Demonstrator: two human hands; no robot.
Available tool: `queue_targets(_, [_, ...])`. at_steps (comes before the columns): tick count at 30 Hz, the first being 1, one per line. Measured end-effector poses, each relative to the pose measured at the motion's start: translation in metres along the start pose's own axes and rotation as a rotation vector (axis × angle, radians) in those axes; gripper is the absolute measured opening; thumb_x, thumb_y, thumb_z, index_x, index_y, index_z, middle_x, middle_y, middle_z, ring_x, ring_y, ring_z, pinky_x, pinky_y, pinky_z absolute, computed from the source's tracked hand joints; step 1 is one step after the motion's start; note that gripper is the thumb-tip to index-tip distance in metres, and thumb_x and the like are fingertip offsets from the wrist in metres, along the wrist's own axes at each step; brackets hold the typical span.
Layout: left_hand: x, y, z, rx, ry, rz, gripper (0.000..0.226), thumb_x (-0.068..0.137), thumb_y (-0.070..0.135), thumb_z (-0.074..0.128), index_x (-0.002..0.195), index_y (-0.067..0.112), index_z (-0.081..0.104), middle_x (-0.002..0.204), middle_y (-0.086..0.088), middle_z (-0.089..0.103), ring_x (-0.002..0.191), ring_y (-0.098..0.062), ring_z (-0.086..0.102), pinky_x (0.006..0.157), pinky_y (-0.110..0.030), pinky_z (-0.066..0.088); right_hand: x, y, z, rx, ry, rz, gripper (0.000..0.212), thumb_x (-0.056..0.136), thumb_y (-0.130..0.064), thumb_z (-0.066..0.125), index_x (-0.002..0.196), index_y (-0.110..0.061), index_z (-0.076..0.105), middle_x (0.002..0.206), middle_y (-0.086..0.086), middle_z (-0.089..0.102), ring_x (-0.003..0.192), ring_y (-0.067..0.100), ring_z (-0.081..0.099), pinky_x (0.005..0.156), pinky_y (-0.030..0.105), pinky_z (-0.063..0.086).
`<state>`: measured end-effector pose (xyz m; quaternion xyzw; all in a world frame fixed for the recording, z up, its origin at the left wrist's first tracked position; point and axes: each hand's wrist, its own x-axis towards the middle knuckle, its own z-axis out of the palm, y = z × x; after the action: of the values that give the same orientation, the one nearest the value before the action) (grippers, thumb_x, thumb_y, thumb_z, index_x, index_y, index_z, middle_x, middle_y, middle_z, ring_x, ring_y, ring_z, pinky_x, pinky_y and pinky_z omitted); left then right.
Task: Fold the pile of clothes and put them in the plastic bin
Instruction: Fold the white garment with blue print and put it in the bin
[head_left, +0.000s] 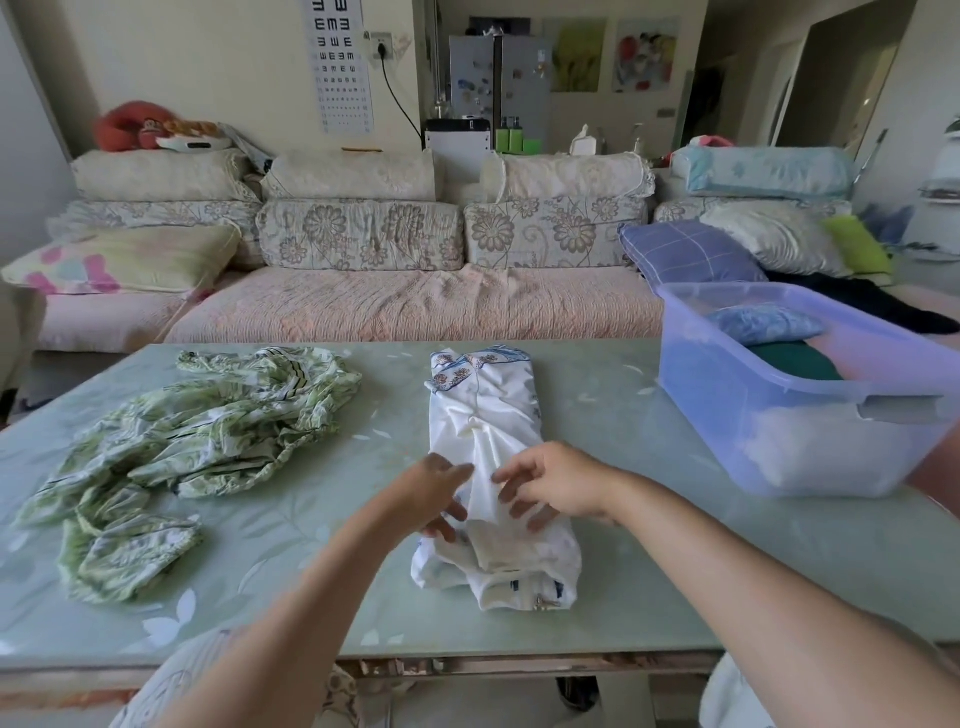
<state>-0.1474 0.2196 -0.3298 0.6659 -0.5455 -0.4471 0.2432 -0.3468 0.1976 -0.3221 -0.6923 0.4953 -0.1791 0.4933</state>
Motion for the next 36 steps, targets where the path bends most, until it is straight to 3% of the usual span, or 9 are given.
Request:
queue_targets(3, [0.001,-0.004,0.022,0.212,0.022,0.085,0.051,0.083,0.047,0.070,0.124,0.031,0.046,0.089,-0.002,0.072,0.057,-0.013,0.064,0.054,-0.024,0.049,0.010,0.016,-0.007,-0.312,0.279,-0.010,0.038,0.083,0.001,0.058,0.099,-0.032,0.068,0.107,-0.005,0.066,0.097,0.014,0.063,0.088,0.033,0.056])
queue_targets(6, [0.004,-0.007,0.036,0.370,0.059,0.189,0.049,0.080,0.022,0.068,0.125,0.033,0.053,0.094,-0.005,0.068,0.076,-0.018,0.065,0.072,-0.030,0.054,0.008,0.022,-0.004,-0.482,0.183,0.031,0.054,0.077,-0.025,0.078,0.127,-0.036,0.060,0.132,-0.010,0.053,0.115,0.010,0.056,0.091,0.022,0.046])
queue_targets(8, [0.002,-0.005,0.030,0.442,0.066,0.206,0.042,0.080,0.009,0.058,0.113,0.036,0.062,0.087,-0.004,0.064,0.071,-0.018,0.059,0.066,-0.027,0.051,0.006,0.021,0.004,-0.567,0.134,0.007,0.072,0.077,-0.041,0.080,0.141,-0.036,0.049,0.151,-0.011,0.038,0.131,0.010,0.046,0.101,0.022,0.039])
queue_targets(14, [-0.007,-0.010,-0.006,0.572,-0.017,0.117,0.024,0.089,0.008,0.050,0.092,0.023,0.069,0.076,-0.003,0.068,0.067,-0.018,0.065,0.061,-0.021,0.049,0.009,0.022,0.022,-0.636,0.036,0.002,0.075,0.096,-0.044,0.052,0.159,-0.035,0.013,0.167,-0.009,-0.007,0.153,0.012,-0.002,0.124,0.036,0.011])
queue_targets(17, [0.004,-0.010,0.012,0.602,0.065,0.065,0.029,0.097,0.032,0.046,0.096,0.008,0.063,0.101,-0.014,0.069,0.091,-0.030,0.065,0.075,-0.033,0.050,0.016,0.019,0.025,-0.557,0.069,0.016,0.066,0.099,-0.019,0.038,0.160,-0.024,0.014,0.168,-0.004,-0.001,0.153,0.011,0.003,0.120,0.025,0.009])
queue_targets(20, [0.014,-0.012,0.033,0.697,0.176,0.033,0.048,0.083,0.061,0.053,0.102,0.018,0.063,0.101,-0.003,0.067,0.092,-0.025,0.062,0.072,-0.031,0.045,0.024,0.019,0.025,-0.553,0.143,-0.025,0.062,0.096,-0.008,0.036,0.157,-0.016,0.026,0.166,0.000,0.017,0.152,0.013,0.015,0.117,0.021,0.012])
queue_targets(25, [0.022,-0.020,0.034,0.662,0.307,0.082,0.019,0.086,0.032,0.058,0.099,0.023,0.067,0.099,0.002,0.068,0.095,-0.023,0.065,0.064,-0.026,0.040,0.032,0.028,0.022,-0.666,0.256,-0.139,0.051,0.093,-0.013,0.049,0.143,-0.024,0.051,0.155,-0.001,0.037,0.144,0.018,0.033,0.116,0.027,0.026])
queue_targets(33, [0.010,-0.023,-0.016,1.000,0.029,-0.120,0.008,0.083,0.016,0.065,0.080,0.009,0.061,0.074,-0.005,0.061,0.093,-0.028,0.066,0.077,-0.032,0.048,0.040,0.036,0.022,-0.865,0.083,-0.149,0.088,0.088,-0.057,0.060,0.159,-0.034,0.012,0.168,-0.004,-0.003,0.153,0.015,-0.007,0.124,0.037,0.003])
queue_targets(36, [0.018,-0.016,-0.012,0.850,0.308,0.054,0.010,0.089,0.015,0.051,0.090,0.010,0.059,0.091,-0.008,0.063,0.099,-0.032,0.064,0.073,-0.032,0.044,0.053,0.042,0.033,-0.865,-0.039,-0.098,0.084,0.092,-0.058,0.052,0.159,-0.036,0.007,0.167,-0.006,-0.006,0.152,0.013,-0.015,0.124,0.041,-0.001])
